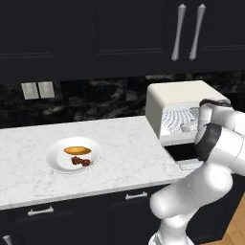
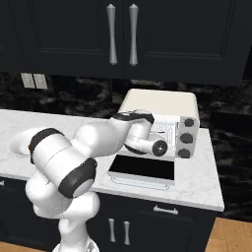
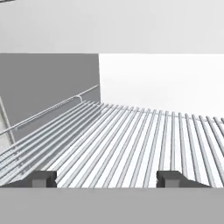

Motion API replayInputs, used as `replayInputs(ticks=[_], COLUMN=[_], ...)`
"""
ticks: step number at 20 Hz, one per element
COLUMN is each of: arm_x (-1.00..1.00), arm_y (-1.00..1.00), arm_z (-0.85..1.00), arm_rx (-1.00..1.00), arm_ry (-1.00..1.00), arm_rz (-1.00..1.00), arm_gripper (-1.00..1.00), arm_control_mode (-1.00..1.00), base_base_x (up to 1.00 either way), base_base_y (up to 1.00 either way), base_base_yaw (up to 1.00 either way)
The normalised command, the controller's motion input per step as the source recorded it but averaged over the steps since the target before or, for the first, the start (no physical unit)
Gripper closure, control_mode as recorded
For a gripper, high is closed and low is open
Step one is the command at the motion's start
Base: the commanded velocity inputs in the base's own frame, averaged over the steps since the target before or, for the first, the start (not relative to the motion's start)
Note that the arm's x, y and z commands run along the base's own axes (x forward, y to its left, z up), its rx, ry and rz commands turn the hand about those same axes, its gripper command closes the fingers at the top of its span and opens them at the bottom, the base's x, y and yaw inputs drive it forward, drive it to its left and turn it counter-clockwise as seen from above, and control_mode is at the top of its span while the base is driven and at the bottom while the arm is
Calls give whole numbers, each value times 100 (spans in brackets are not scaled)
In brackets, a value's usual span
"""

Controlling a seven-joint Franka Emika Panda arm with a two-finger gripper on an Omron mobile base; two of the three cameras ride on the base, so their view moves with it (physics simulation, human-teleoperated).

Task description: Pick up the kebab skewer and baguette bread, and place them inside the toaster oven. Close the toaster oven door and start by setting the timer.

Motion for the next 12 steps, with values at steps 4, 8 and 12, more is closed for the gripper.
replayInputs(ticks=[4, 8, 12], arm_x=[-100, -100, -99], arm_y=[0, -8, -34], arm_z=[-19, -16, 54], arm_rx=[-6, -4, 3], arm_ry=[34, 30, 18], arm_rz=[0, 0, 1], arm_gripper=[-100, -100, -100], arm_control_mode=[-100, -100, -100], base_base_x=[0, 0, 0], base_base_y=[0, 0, 0], base_base_yaw=[0, 0, 0])
